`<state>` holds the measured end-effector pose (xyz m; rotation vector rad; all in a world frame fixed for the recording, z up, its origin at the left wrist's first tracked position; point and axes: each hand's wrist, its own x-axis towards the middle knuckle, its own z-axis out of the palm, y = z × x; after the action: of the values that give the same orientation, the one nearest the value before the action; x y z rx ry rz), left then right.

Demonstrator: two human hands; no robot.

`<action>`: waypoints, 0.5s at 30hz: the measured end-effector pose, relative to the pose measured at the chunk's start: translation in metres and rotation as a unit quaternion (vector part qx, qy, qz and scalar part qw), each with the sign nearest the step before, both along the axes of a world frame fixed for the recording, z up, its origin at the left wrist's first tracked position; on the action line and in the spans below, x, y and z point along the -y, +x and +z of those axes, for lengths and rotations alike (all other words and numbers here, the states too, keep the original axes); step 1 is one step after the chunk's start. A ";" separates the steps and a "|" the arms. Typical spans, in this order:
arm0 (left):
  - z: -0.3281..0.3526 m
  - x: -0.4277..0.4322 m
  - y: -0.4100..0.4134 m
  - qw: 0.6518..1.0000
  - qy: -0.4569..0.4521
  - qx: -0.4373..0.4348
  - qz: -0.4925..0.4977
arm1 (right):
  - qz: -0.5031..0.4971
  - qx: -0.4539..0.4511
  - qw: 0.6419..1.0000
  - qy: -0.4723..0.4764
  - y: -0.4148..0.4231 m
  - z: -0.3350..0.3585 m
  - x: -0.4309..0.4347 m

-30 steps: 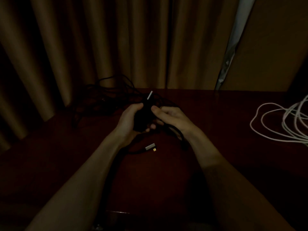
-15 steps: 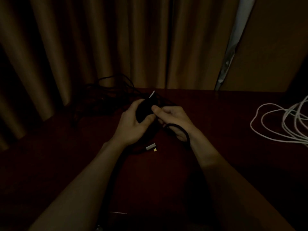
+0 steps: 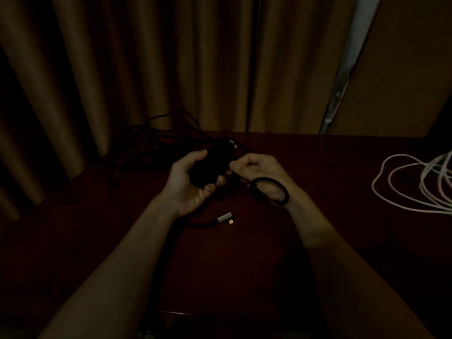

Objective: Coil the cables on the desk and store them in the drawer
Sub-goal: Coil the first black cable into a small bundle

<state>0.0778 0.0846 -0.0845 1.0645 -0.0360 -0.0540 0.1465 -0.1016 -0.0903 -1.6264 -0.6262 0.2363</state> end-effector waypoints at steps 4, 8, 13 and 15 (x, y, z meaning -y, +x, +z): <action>0.002 -0.001 -0.003 0.998 -0.038 -0.009 -0.051 | 0.070 -0.070 0.995 0.033 -0.005 0.002 -0.001; 0.003 -0.004 -0.006 0.994 -0.045 -0.021 -0.099 | 0.125 -0.110 0.985 0.046 -0.005 0.000 -0.003; 0.000 0.003 -0.003 0.993 0.116 -0.018 0.028 | 0.071 -0.102 0.992 0.031 -0.006 -0.001 -0.001; -0.008 0.004 0.002 0.937 0.264 0.097 0.208 | 0.051 -0.091 0.994 0.029 -0.006 -0.002 -0.001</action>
<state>0.0800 0.0806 -0.0922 1.5939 0.0284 0.4486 0.1409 -0.1006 -0.0924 -1.4985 -0.5728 0.4326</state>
